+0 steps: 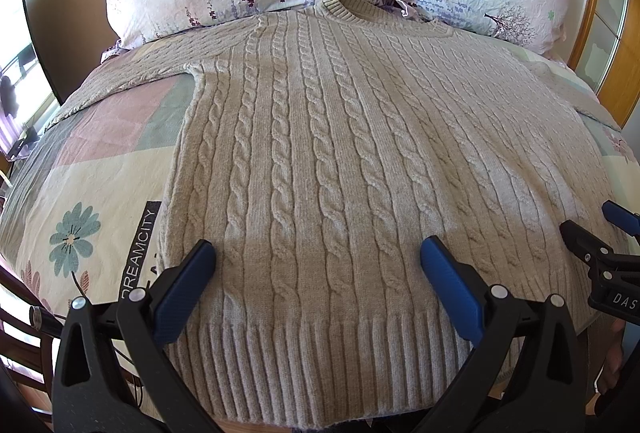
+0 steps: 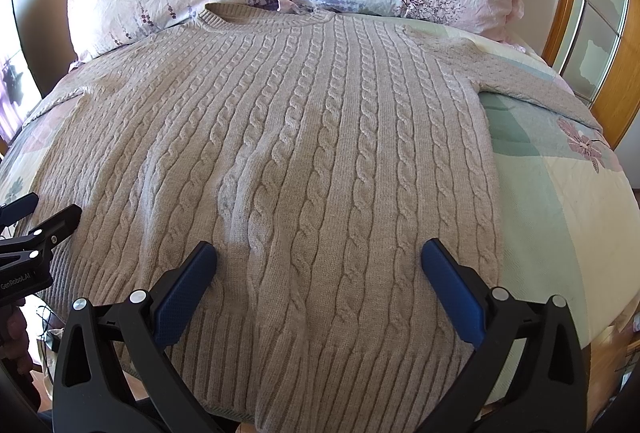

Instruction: Fold small clothes

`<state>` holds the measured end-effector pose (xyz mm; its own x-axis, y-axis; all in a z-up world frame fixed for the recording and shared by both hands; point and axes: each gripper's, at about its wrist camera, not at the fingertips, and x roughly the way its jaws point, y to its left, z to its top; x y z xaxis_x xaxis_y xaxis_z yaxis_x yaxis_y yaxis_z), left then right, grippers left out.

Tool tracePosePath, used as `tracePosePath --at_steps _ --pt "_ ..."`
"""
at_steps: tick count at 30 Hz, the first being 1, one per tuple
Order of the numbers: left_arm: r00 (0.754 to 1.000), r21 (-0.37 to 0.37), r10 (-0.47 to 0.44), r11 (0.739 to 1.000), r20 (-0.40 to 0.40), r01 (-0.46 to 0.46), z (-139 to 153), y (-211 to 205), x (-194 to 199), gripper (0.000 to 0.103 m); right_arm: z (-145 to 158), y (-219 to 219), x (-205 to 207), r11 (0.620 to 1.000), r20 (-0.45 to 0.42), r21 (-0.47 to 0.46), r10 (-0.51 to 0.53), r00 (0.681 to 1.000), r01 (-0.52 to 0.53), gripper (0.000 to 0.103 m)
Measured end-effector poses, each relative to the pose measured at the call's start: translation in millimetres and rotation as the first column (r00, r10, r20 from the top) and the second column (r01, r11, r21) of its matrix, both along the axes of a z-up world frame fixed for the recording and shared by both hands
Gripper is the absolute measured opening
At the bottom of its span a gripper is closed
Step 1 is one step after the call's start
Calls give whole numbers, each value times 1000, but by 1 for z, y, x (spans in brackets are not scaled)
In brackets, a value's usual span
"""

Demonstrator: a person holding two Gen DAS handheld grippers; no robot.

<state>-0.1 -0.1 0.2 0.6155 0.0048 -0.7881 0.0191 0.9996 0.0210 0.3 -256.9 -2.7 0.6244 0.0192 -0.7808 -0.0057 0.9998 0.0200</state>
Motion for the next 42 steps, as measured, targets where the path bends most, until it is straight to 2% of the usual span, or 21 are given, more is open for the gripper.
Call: tracePosePath --at_steps 11,16,19,20,22,23,25,26,27,28,29,30,31,32,33,34,35,38,39,42 --pt "1000 1 0 1000 -1 0 0 0 0 101 0 2 1 1000 1 -1 6 1000 -6 102" --pt "1000 0 -6 1000 -28 6 1 1 3 101 0 -1 1 998 2 17 55 998 -55 102" --pt "997 -9 -22 1000 -76 22 5 2 13 101 8 -27 10 988 -14 146 43 999 -41 102" --pt "996 -12 -26 1000 -83 25 2 4 12 101 15 -45 15 980 5 197 6 1000 -6 102" --pt "994 -55 -20 998 -105 14 8 9 18 101 35 -102 32 956 55 265 -141 988 122 102" --pt "994 -89 -6 996 -105 -3 12 14 21 101 43 -131 41 939 65 289 -215 974 188 102" --pt "995 -162 34 986 -94 -49 20 25 27 101 55 -206 62 863 52 365 -394 918 349 102" --pt "995 -211 50 975 -86 -68 24 31 30 101 56 -241 70 812 32 414 -465 885 412 102" --pt "995 -251 57 965 -78 -75 27 34 32 101 55 -283 79 738 -1 475 -545 839 480 100" --pt "995 -329 77 940 -63 -94 31 41 36 101 52 -321 88 667 -39 515 -610 792 539 91" --pt "993 -380 109 917 -50 -120 35 47 38 101 49 -345 93 622 -66 526 -649 758 580 83" --pt "990 -407 134 903 -40 -139 37 51 39 101 42 -380 101 555 -109 533 -704 701 639 80" --pt "985 -443 172 881 -28 -166 41 56 41 101 37 -403 106 507 -137 536 -737 662 675 74" --pt "979 -451 204 871 -27 -194 43 58 43 101 30 -423 111 462 -170 539 -759 628 704 64" --pt "972 -448 233 867 -25 -219 46 60 45 101 20 -442 116 415 -209 548 -772 600 726 63" --pt "964 -445 266 861 -19 -246 49 63 47 101 13 -454 121 385 -237 557 -776 585 736 57" --pt "958 -444 286 857 -12 -261 51 65 47 101 3 -462 127 363 -264 559 -774 575 746 52" --pt "943 -425 332 853 -8 -304 56 72 47 101 -15 -472 138 351 -305 544 -764 569 762 44" --pt "941 -415 338 854 -15 -314 57 74 46 101 -15 -472 130 356 -285 547 -771 569 757 44" --pt "934 -322 355 881 -29 -345 58 81 50 101 -20 -473 139 385 -269 538 -765 585 750 32"
